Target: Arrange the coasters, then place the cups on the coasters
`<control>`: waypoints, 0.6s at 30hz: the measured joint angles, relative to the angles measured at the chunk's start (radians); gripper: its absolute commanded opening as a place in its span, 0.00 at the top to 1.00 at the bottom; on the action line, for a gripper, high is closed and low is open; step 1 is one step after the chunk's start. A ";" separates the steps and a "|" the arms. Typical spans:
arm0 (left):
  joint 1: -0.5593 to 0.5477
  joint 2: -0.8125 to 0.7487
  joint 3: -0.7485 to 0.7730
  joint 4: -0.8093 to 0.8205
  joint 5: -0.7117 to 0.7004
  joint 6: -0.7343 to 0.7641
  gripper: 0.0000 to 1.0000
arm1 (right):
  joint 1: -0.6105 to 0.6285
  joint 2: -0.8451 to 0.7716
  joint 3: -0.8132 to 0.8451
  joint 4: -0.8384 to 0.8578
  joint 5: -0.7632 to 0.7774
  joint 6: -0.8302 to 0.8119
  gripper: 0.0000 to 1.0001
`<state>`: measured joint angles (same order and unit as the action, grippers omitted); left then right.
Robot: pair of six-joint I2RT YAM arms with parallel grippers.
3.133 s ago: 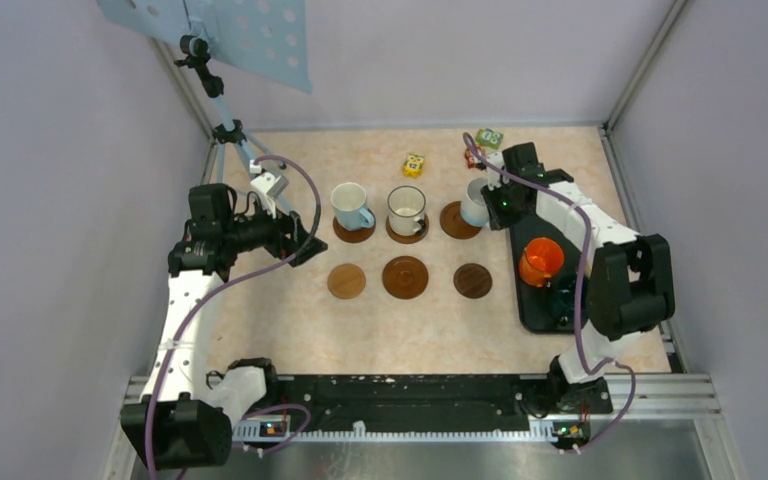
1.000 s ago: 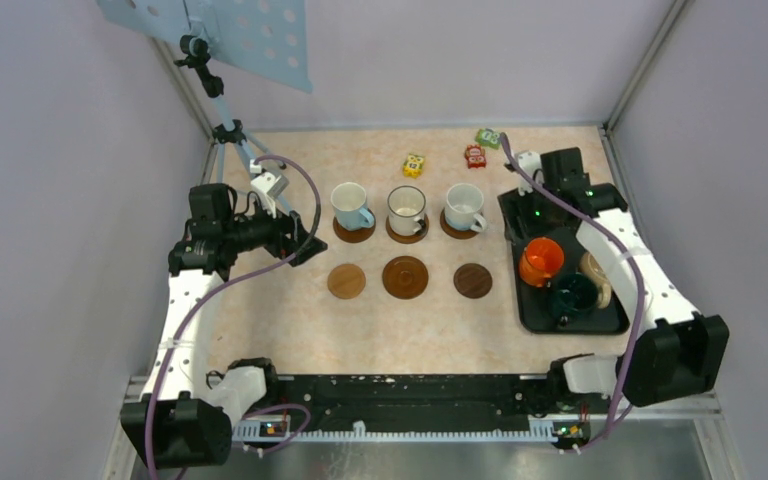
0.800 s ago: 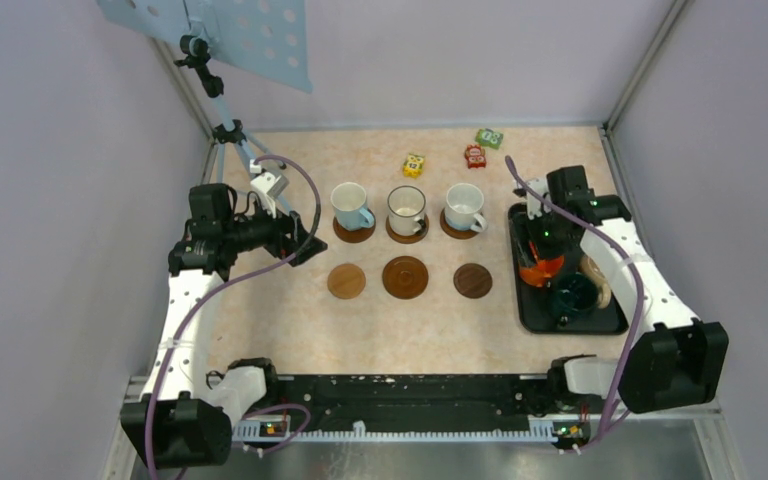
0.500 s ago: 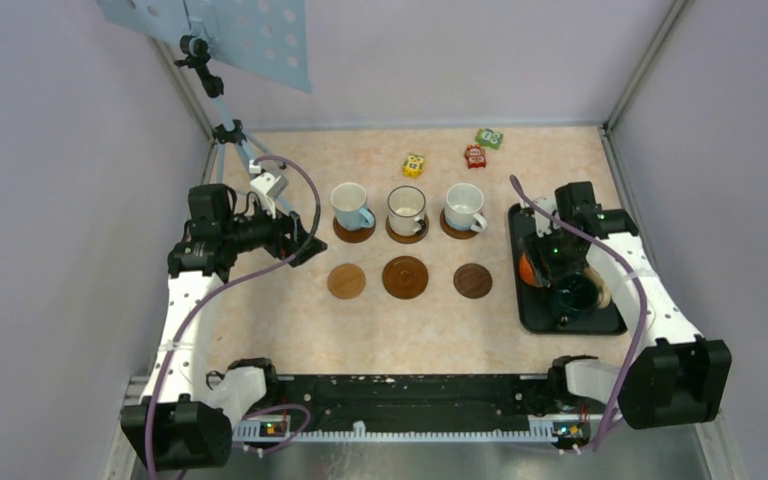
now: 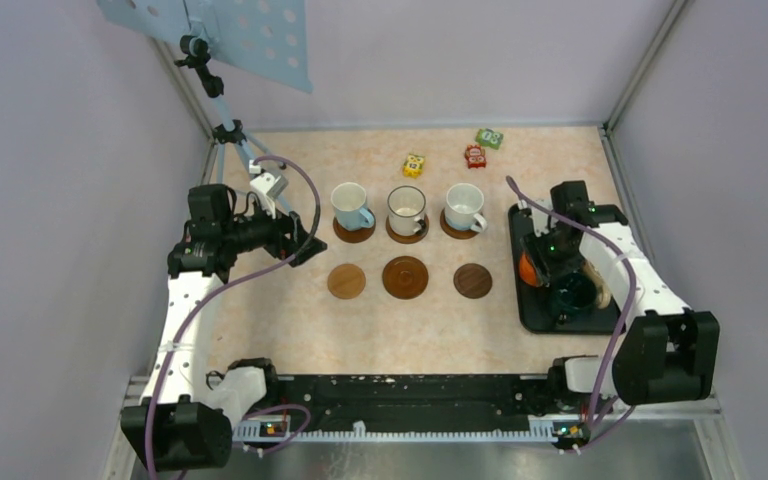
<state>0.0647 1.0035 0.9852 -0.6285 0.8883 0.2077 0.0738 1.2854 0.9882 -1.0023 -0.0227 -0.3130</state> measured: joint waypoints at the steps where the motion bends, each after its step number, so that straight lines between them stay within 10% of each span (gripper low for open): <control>1: 0.000 0.000 0.000 0.000 0.000 0.000 0.01 | 0.000 0.009 0.006 0.002 0.000 0.000 0.50; 18: 0.000 0.000 -0.002 0.000 -0.011 0.000 0.01 | -0.011 0.087 0.021 0.085 0.004 0.002 0.47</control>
<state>0.0647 1.0039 0.9833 -0.6281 0.8776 0.2081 0.0628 1.3724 1.0088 -0.9169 -0.0189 -0.3111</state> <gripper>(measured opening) 0.987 0.524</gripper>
